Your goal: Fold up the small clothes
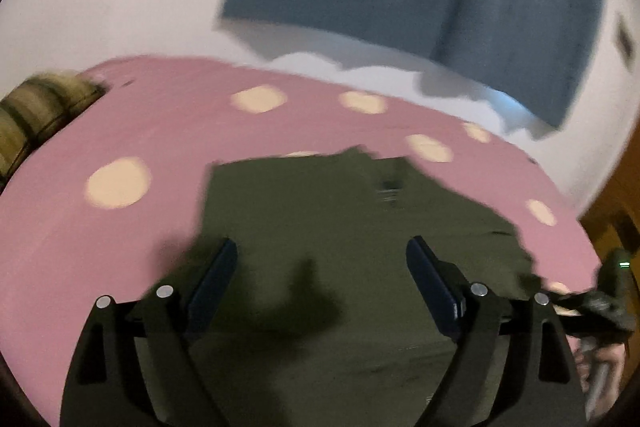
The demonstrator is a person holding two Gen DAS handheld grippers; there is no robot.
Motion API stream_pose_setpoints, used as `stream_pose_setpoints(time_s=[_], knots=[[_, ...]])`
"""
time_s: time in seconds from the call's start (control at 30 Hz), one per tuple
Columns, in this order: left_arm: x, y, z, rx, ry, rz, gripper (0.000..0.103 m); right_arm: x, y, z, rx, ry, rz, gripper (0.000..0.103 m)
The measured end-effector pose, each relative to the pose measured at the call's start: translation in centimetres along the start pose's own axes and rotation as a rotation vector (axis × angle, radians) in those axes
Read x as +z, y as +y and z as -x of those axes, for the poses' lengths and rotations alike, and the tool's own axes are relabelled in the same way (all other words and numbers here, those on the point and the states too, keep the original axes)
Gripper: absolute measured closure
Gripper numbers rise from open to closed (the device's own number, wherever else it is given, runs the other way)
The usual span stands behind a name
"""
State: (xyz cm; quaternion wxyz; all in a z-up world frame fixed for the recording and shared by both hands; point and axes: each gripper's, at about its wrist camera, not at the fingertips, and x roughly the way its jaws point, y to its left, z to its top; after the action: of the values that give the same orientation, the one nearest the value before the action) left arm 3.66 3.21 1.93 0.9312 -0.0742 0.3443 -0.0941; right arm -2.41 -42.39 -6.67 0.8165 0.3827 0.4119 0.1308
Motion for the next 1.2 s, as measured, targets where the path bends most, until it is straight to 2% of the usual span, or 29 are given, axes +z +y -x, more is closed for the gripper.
stream_pose_setpoints(time_s=[0.13, 0.23, 0.33, 0.47, 0.53, 0.6, 0.73, 0.83, 1.07, 1.2], knots=[[-1.1, 4.9, -0.2, 0.071, 0.019, 0.086, 0.018, 1.0, 1.8, 1.3, -0.056, -0.045, 0.05, 0.032], [-1.9, 7.2, -0.4, 0.115, 0.024, 0.111, 0.018, 1.6, 2.7, 2.0, -0.069, -0.077, 0.075, 0.031], [-2.4, 8.2, -0.8, 0.126, 0.039, 0.139, 0.018, 2.4, 1.9, 0.2, -0.067, -0.029, 0.039, 0.032], [-2.8, 8.6, -0.6, 0.114, 0.051, 0.149, 0.018, 2.9, 0.1, -2.8, -0.139, 0.035, -0.014, 0.032], [-2.9, 8.6, -0.6, 0.11, 0.049, 0.141, 0.018, 2.7, -0.2, -3.7, -0.111, 0.056, -0.03, 0.032], [-3.1, 8.4, -0.7, 0.11, 0.052, 0.132, 0.018, 2.4, 0.2, -4.9, -0.076, 0.099, -0.023, 0.035], [-3.3, 8.5, -1.1, 0.102, 0.07, 0.145, 0.018, 2.2, 1.0, -6.0, -0.156, 0.117, 0.036, 0.076], [-3.3, 8.5, -1.2, 0.105, 0.072, 0.149, 0.018, 2.5, 1.6, -5.6, -0.145, 0.105, 0.065, 0.086], [-3.4, 8.5, -1.3, 0.108, 0.077, 0.153, 0.018, 2.3, 5.8, -4.0, -0.203, -0.002, 0.28, 0.09], [-3.4, 8.5, -1.4, 0.108, 0.08, 0.157, 0.018, 2.5, 5.0, -4.4, -0.217, 0.01, 0.272, 0.091]])
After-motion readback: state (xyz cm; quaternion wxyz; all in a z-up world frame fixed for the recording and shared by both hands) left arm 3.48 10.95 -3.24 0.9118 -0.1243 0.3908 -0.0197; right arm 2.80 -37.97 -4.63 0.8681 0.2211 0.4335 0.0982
